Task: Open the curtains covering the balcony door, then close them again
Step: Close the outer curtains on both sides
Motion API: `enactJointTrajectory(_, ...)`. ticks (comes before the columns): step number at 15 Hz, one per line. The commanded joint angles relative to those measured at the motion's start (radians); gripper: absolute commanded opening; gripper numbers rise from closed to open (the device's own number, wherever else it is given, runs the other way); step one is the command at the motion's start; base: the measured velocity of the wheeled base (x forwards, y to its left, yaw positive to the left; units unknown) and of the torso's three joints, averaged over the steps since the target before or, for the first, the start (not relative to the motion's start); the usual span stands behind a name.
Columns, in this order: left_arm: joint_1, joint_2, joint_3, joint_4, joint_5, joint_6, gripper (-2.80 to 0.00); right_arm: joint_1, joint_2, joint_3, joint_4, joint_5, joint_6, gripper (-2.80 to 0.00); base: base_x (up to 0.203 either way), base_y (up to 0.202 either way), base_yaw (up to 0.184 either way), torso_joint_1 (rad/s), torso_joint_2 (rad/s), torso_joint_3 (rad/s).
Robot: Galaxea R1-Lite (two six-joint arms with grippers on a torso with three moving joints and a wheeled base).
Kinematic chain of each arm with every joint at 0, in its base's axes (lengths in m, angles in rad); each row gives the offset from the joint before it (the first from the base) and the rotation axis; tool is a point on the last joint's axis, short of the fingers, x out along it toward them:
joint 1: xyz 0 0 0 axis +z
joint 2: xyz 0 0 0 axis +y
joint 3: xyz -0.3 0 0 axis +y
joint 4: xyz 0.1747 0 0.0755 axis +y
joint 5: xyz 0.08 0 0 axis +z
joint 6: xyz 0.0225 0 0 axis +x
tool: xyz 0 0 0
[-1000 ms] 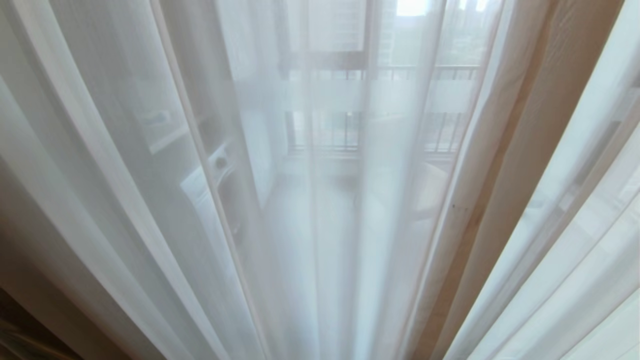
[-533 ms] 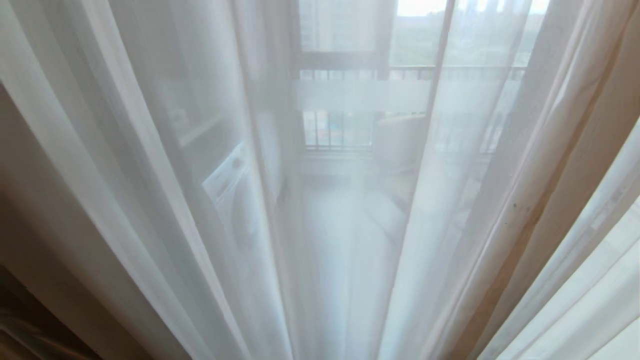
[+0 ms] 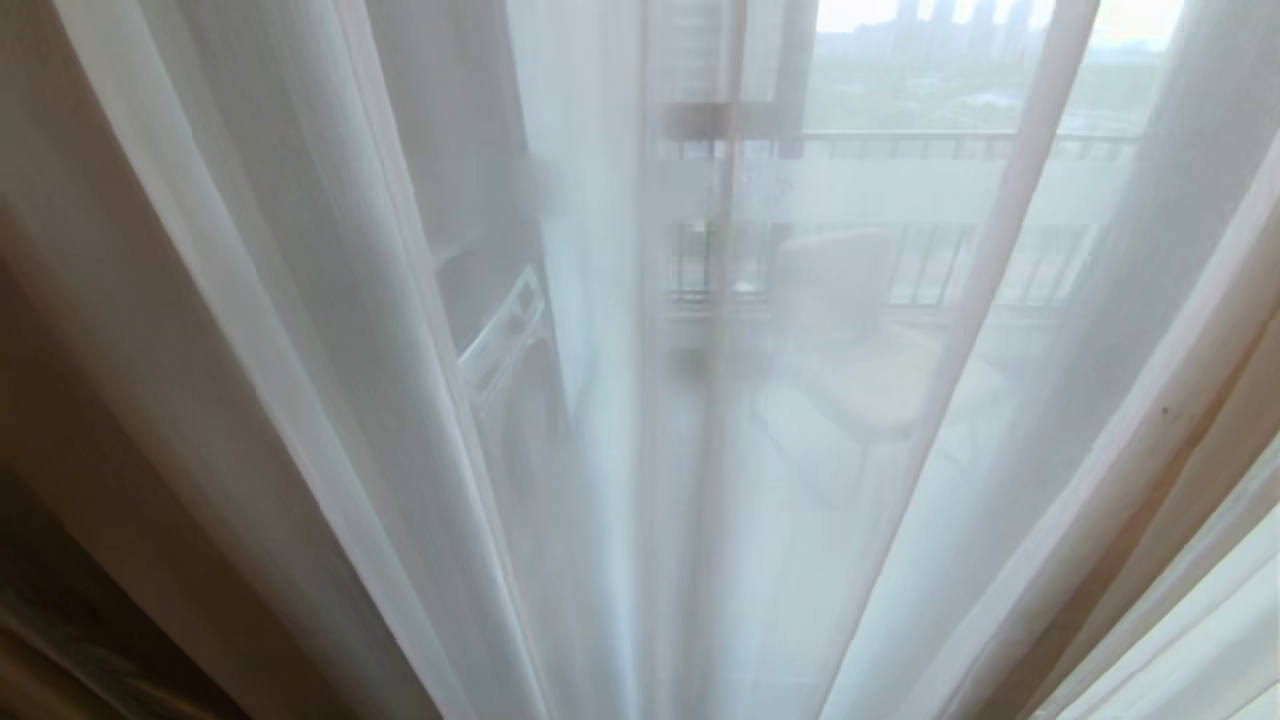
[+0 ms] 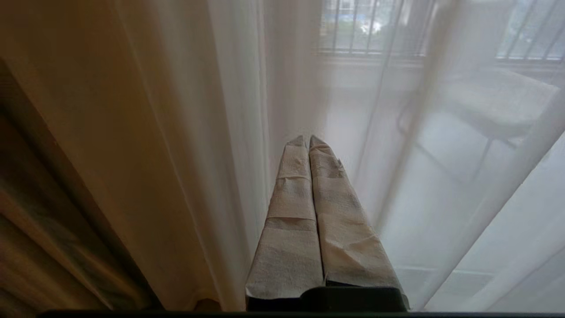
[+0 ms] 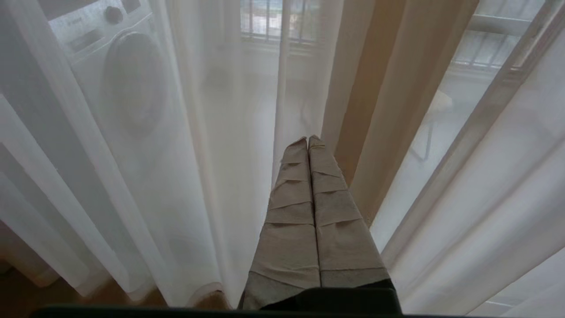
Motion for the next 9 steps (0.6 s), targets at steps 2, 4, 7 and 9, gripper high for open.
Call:
enactJointTrajectory(2,0.001,0.0,0.0,-0.001,0.001,0.0,-2.8,0.0,0.0,0.0,0.001,0.0,-0.001,-2.8,0.0,0.191,0.0,0.005,0.0,-0.003)
enactJointTrajectory(4,0.001,0.0,0.0,-0.001,0.001,0.001,-2.8,-0.001,0.0,0.0,0.001,0.0,-0.001,-2.8,0.0,0.189,-0.005,-0.001,0.01,0.001)
enactJointTrajectory(7,0.001,0.0,0.0,-0.001,0.001,0.001,-2.8,0.0,0.0,0.0,0.0,0.0,-0.001,-2.8,0.0,0.189,0.001,0.002,0.0,0.002)
enactJointTrajectory(9,0.001,0.0,0.0,-0.001,0.001,0.001,-2.8,0.0,0.0,0.0,0.0,0.0,-0.001,-2.8,0.0,0.191,0.001,0.004,0.0,0.002)
